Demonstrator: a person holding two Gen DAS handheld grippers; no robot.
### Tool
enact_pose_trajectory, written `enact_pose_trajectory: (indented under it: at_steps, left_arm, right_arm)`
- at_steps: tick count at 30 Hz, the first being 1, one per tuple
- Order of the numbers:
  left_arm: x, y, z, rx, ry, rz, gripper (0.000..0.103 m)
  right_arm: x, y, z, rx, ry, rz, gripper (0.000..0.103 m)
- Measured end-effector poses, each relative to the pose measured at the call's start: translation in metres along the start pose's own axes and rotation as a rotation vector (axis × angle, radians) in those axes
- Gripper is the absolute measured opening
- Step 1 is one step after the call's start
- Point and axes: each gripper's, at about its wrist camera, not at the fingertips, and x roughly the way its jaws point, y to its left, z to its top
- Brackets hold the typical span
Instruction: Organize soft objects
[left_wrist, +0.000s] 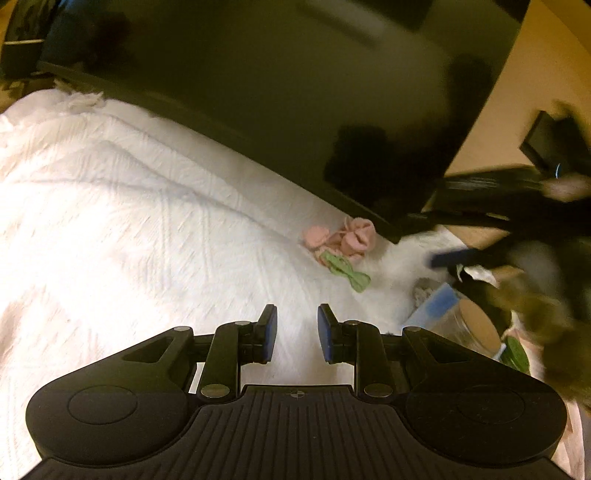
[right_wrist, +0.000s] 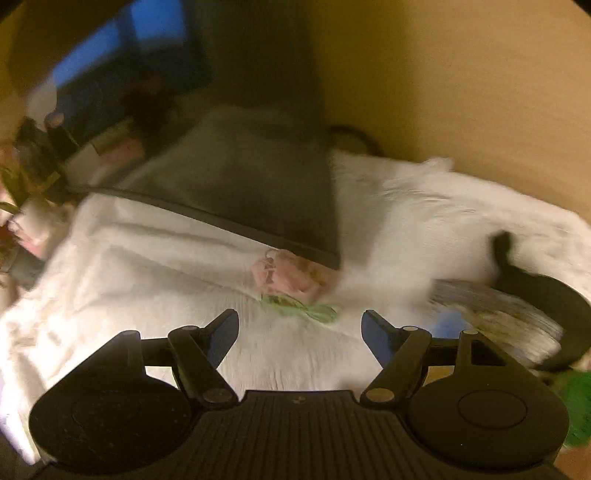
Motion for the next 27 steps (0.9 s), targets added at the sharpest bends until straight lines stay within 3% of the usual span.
enact_pose_trajectory:
  at_steps: [5,11,13,14,15,18,20,27]
  left_arm:
    - [-0.012,0.021,-0.013,-0.017,0.013,-0.026,0.026]
    - [-0.021,0.034,-0.019,-0.042,0.029,-0.004,0.026]
    - [-0.024,0.037,-0.018,-0.047,0.029,0.004,0.026]
    - [-0.025,0.037,-0.018,-0.048,0.028,0.007,0.026]
    - [-0.025,0.038,-0.018,-0.049,0.028,0.010,0.026]
    - [-0.024,0.040,-0.017,-0.055,0.025,0.017,0.026]
    - [-0.027,0.038,-0.017,-0.058,0.023,0.018,0.026]
    - [-0.036,0.031,-0.016,-0.039,0.004,0.012,0.026]
  right_arm:
    - [0.051,0.010,0.012,-0.017,0.046,-0.064,0.074]
    - [0.074,-0.003,0.015,0.069,0.081,-0.035,0.073]
    - [0.077,-0.006,0.017,0.087,0.084,-0.011,0.058]
    - [0.077,-0.006,0.016,0.088,0.086,0.003,0.040]
    - [0.075,-0.006,0.015,0.085,0.092,0.022,0.031]
    - [0.058,0.004,0.006,0.013,0.104,0.035,0.019]
    - [0.044,0.015,0.000,-0.046,0.105,0.072,0.017]
    - [-0.011,0.058,-0.020,-0.204,0.125,0.347,0.018]
